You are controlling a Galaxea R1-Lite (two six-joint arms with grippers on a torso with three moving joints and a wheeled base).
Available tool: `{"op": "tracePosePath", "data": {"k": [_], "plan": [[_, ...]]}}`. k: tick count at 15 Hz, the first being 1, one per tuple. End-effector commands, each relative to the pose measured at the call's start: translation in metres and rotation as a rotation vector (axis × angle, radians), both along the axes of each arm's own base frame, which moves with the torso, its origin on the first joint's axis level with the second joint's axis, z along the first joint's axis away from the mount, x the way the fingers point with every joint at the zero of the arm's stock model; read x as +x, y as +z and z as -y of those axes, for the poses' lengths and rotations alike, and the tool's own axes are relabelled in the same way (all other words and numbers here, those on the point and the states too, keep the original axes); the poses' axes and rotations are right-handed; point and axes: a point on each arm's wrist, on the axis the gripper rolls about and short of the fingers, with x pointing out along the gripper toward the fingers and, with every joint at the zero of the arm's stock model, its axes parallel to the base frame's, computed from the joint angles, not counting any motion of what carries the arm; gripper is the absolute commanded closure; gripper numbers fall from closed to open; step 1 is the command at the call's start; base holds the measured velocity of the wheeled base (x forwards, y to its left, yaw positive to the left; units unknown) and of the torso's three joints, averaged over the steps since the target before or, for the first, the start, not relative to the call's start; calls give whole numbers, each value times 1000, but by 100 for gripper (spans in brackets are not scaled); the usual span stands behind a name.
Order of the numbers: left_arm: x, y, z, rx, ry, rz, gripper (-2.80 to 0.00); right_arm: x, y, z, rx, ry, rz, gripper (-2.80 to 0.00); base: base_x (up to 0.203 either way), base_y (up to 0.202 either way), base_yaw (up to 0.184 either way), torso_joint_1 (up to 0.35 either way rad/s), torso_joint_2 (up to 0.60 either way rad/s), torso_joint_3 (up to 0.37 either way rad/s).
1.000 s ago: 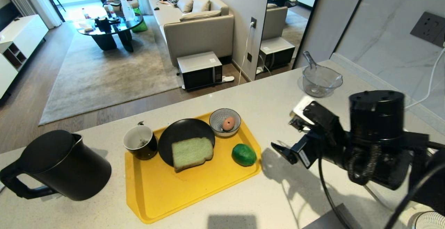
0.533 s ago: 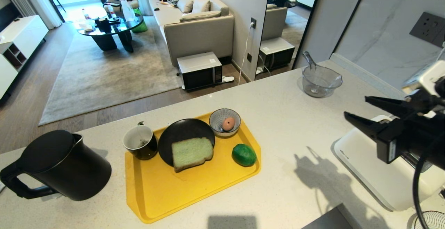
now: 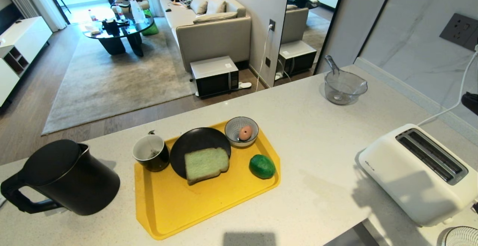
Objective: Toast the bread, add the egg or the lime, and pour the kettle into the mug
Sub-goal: Pick up the kettle
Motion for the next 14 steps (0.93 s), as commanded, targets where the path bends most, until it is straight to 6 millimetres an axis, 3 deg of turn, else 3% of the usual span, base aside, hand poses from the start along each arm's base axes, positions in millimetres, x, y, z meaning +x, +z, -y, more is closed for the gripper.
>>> {"op": "tracePosePath", "data": {"k": [1, 4, 8, 14], "plan": [[1, -4, 0, 0, 0, -12, 0, -12, 0, 9, 14, -39, 34, 0, 0, 0, 0, 0, 0, 0], [1, -4, 0, 0, 1, -12, 0, -42, -13, 23, 68, -60, 64, 0, 0, 0, 0, 0, 0, 0], [1, -4, 0, 0, 0, -12, 0, -74, -58, 35, 147, -134, 47, 0, 0, 0, 0, 0, 0, 0], [1, -4, 0, 0, 0, -12, 0, -92, -119, 38, 254, -161, -41, 0, 0, 0, 0, 0, 0, 0]]}}
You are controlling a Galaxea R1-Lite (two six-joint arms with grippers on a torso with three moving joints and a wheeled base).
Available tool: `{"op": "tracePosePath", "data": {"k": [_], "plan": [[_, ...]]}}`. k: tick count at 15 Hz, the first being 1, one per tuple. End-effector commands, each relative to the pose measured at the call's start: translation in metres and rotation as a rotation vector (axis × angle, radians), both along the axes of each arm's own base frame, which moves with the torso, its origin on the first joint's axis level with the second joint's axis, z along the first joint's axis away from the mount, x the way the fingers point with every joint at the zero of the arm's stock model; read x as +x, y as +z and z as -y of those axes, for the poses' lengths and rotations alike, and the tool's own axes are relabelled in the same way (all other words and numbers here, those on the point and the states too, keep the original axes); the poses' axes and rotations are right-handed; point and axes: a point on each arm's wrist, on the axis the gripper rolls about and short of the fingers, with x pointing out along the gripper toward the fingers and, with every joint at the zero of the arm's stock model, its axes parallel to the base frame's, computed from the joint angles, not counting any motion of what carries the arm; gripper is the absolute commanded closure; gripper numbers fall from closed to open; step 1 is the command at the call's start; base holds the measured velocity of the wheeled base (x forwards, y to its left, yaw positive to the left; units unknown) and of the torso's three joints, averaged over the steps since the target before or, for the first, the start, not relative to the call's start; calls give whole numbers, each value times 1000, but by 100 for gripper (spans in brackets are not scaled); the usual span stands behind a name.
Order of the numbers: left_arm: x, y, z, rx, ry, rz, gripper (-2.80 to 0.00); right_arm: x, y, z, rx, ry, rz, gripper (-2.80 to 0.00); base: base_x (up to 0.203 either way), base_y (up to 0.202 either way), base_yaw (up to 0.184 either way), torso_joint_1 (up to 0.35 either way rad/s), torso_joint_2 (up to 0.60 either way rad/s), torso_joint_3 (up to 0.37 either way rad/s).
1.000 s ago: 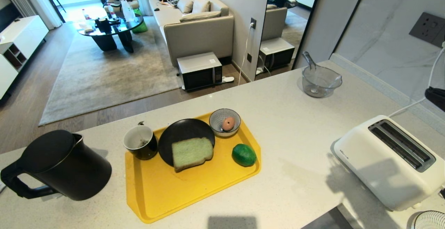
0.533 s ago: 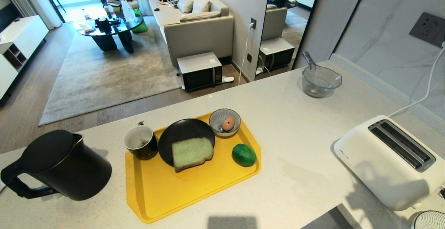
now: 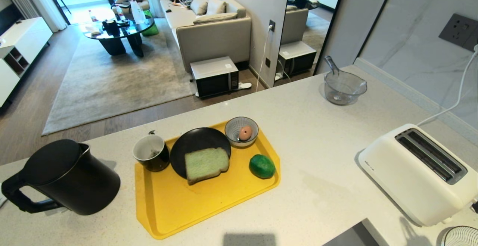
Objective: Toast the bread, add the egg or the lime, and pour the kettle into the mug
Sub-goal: Pick up the kettle
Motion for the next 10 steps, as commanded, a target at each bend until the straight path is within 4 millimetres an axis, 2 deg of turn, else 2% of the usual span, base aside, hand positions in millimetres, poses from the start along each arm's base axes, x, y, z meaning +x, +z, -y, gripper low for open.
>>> {"op": "tracePosePath", "data": {"k": [1, 5, 6, 8, 10], "plan": [[1, -4, 0, 0, 1, -13, 0, -12, -23, 2, 1, -30, -2, 0, 0, 0, 0, 0, 0, 0], [1, -4, 0, 0, 1, -13, 0, -27, -60, 2, -19, -52, -36, 0, 0, 0, 0, 0, 0, 0], [1, -4, 0, 0, 0, -13, 0, -29, -67, 1, -23, -13, -79, 0, 0, 0, 0, 0, 0, 0], [1, -4, 0, -1, 0, -13, 0, -31, -75, 0, -22, 6, -150, 0, 0, 0, 0, 0, 0, 0], [1, -4, 0, -1, 1, -13, 0, -36, -81, 0, -25, 24, -147, 0, 0, 0, 0, 0, 0, 0]]}}
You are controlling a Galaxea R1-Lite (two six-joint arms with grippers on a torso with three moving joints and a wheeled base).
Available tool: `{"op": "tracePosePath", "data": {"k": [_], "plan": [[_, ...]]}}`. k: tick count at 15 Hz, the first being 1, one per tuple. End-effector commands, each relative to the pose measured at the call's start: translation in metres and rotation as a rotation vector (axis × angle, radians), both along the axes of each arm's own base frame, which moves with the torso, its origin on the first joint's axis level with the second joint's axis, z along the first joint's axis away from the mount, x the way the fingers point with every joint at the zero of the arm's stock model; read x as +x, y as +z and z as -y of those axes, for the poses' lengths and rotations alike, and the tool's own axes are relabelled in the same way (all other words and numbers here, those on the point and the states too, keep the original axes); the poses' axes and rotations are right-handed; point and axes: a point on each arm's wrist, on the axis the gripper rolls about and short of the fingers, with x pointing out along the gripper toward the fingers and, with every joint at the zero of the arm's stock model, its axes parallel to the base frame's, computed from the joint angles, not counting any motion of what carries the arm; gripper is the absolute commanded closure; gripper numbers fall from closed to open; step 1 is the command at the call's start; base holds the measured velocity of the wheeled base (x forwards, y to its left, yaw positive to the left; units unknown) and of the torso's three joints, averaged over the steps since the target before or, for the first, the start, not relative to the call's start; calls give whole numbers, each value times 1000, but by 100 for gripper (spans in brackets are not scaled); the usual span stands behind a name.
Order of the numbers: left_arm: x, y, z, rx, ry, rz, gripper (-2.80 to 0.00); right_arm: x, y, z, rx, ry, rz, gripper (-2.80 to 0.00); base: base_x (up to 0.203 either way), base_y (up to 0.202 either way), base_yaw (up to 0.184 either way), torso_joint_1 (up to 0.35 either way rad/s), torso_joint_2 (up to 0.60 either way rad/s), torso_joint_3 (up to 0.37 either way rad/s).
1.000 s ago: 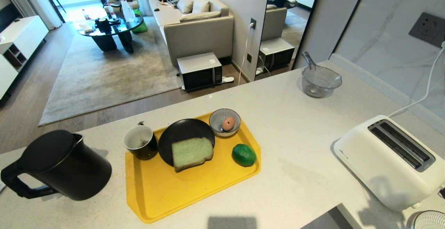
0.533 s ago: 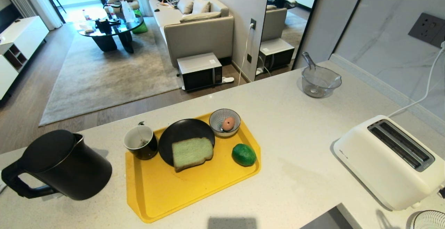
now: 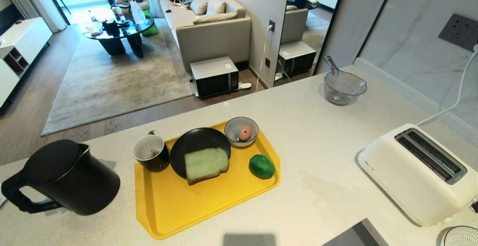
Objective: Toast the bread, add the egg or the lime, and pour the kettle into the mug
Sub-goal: Pick up the kettle
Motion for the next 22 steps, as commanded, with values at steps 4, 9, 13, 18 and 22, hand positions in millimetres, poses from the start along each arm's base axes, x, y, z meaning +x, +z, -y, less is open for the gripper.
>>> {"op": "tracePosePath", "data": {"k": [4, 9, 13, 18, 22], "plan": [[1, -4, 0, 0, 2, -12, 0, -15, -11, 0, -19, 27, 78, 0, 0, 0, 0, 0, 0, 0], [1, -4, 0, -2, 1, -12, 0, -21, -12, 0, -32, 40, 159, 0, 0, 0, 0, 0, 0, 0], [1, -4, 0, -1, 1, -12, 0, -21, -13, 0, -41, 42, 153, 0, 0, 0, 0, 0, 0, 0], [1, -4, 0, 0, 0, -12, 0, -21, -13, 0, -39, 42, 153, 0, 0, 0, 0, 0, 0, 0], [1, -4, 0, -2, 0, -12, 0, -21, -13, 0, -38, 40, 153, 0, 0, 0, 0, 0, 0, 0]]}}
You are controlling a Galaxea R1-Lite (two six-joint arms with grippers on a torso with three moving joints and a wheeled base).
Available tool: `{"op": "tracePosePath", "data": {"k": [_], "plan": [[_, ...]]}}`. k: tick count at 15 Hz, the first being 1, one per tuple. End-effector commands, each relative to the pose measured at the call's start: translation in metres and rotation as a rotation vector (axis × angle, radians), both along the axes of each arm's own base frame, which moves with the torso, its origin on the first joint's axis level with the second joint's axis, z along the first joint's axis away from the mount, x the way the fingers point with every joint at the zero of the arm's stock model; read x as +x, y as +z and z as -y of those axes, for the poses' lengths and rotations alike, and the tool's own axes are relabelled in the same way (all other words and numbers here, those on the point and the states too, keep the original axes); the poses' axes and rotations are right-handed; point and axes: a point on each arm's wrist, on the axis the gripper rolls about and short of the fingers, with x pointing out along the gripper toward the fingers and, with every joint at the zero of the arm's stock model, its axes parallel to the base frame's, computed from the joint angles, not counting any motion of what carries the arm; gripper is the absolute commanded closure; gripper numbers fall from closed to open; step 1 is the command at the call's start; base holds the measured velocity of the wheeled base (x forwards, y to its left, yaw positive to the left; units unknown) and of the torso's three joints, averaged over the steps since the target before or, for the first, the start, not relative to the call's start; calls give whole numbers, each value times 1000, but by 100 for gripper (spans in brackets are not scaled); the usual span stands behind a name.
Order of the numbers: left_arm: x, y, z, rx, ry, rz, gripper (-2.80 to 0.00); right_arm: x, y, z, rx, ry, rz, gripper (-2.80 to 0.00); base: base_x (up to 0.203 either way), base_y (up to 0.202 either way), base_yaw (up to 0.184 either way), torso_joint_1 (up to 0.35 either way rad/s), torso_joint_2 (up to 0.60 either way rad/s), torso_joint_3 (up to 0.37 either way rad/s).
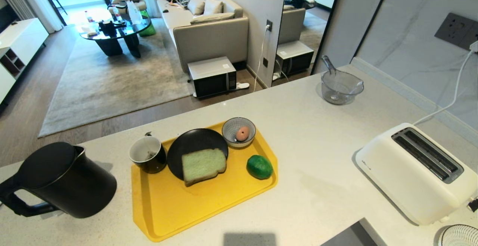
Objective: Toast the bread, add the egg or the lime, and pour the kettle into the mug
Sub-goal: Pick up the kettle
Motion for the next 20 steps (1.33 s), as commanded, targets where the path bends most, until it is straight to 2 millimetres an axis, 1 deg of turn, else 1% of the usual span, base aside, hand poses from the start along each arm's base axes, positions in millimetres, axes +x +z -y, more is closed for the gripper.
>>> {"op": "tracePosePath", "data": {"k": [1, 8, 10, 20], "plan": [[1, -4, 0, 0, 3, -12, 0, 0, 0, 0, 1, 0, -3, 0, -1, 0, 84, 2, 2, 3], [1, -4, 0, -1, 2, -12, 0, 0, 0, 0, 1, 0, -3, 0, 0, -8, 165, 2, 2, 4], [1, -4, 0, 0, 3, -13, 0, 0, 0, 0, -1, 0, -2, 0, 3, -6, 98, 3, 3, 1], [1, -4, 0, 0, 2, -13, 0, 0, 0, 0, 1, 1, -3, 0, 0, 0, 0, 0, 0, 0]]}}
